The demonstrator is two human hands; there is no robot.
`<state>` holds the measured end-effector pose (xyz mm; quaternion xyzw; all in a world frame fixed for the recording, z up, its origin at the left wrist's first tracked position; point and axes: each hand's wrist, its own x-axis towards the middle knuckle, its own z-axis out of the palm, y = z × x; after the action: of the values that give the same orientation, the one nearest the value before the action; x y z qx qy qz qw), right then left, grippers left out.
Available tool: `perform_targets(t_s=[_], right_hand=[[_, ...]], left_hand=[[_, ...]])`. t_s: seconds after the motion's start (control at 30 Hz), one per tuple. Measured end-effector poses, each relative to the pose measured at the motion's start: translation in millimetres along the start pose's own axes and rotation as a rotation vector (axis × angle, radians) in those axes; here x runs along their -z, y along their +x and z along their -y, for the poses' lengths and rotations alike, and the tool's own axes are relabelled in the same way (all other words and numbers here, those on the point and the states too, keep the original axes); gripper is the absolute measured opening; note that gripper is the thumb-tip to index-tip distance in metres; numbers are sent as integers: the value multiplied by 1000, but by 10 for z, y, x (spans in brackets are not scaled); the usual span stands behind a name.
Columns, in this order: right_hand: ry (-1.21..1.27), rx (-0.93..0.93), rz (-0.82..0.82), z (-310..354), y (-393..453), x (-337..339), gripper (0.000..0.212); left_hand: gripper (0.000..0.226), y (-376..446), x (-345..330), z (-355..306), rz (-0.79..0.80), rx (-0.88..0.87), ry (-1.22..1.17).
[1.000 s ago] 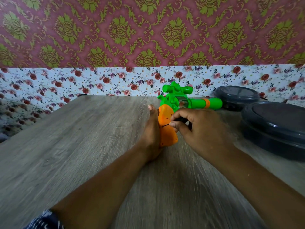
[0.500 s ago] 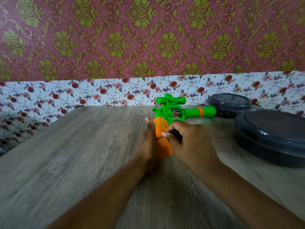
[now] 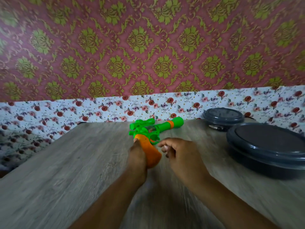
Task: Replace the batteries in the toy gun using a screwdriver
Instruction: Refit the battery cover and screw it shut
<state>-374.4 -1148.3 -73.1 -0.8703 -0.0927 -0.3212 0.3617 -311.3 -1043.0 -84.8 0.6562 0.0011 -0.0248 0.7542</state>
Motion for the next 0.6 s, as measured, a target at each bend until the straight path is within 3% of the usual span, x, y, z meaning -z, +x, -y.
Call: perform_targets(t_s=[0.07,0.1,0.17,0.23,0.37,0.6], right_hand=[[-81,6,81,-58,-10,-58,20],[-114,-6,124,-71,-12,-78,24],[-132,-44,195,-88,-11,-105,41],[-123,-71,253,-79,-27,-122,55],[-194,-80,332,-61,-105,-209,53],[-212,-83,330,-44,-134,-259,55]], left_hand=[[8,-16,38,-21,22,57,-36],[17,-46,65,-43,68,41,27],[27,-76,120,-53,105,176,44],[25,-57,172,-24,42,223,86],[33,-61,264,-40,24,132,288],[44,-45,438,-34,26,-17,634]])
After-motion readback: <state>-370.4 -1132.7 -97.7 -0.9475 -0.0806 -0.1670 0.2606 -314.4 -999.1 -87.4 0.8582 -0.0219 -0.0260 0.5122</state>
